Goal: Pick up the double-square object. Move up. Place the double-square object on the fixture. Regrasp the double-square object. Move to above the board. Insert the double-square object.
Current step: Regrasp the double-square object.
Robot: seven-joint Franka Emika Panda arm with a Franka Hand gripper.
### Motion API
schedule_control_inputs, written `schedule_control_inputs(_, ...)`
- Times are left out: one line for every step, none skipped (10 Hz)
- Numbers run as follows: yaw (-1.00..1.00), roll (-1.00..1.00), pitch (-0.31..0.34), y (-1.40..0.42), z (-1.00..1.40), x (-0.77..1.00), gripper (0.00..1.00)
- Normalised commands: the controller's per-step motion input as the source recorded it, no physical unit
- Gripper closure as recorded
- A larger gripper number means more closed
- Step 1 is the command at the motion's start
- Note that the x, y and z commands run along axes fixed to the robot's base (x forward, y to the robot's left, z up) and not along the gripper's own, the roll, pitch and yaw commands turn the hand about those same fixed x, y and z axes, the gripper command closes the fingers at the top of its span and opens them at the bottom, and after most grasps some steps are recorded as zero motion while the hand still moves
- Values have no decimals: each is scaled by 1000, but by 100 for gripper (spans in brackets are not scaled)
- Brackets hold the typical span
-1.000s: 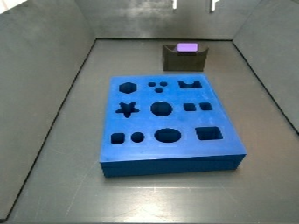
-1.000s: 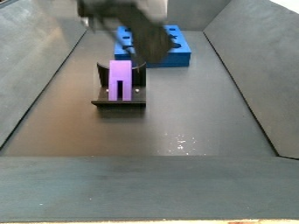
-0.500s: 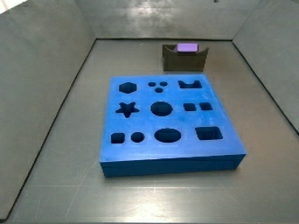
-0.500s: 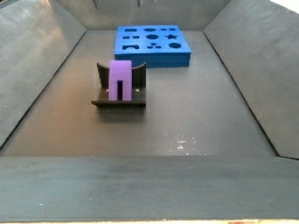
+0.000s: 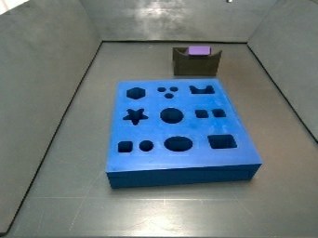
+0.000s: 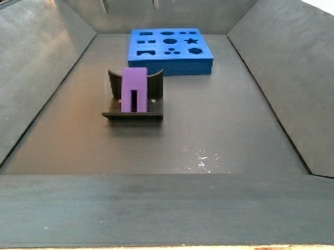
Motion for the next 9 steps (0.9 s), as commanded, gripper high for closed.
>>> schedule_control_inputs(48, 1000, 6, -23, 10, -38, 0)
schedule_control_inputs(49, 1000, 0, -25, 3, -29, 0)
schedule_control_inputs(50, 1000, -3, -24, 1, -27, 0)
schedule_control_inputs(51, 1000, -4, -23, 3, -26, 0)
schedule_control_inputs(53, 1000, 0, -20, 12, -18, 0)
schedule_control_inputs(53, 1000, 3, -22, 13, -13, 0)
schedule_control_inputs(55, 1000, 8, -24, 2, 7, 0)
schedule_control_inputs(57, 1000, 14, -23, -5, 19, 0)
schedule_control_inputs(60, 1000, 25, -28, -6, 36, 0)
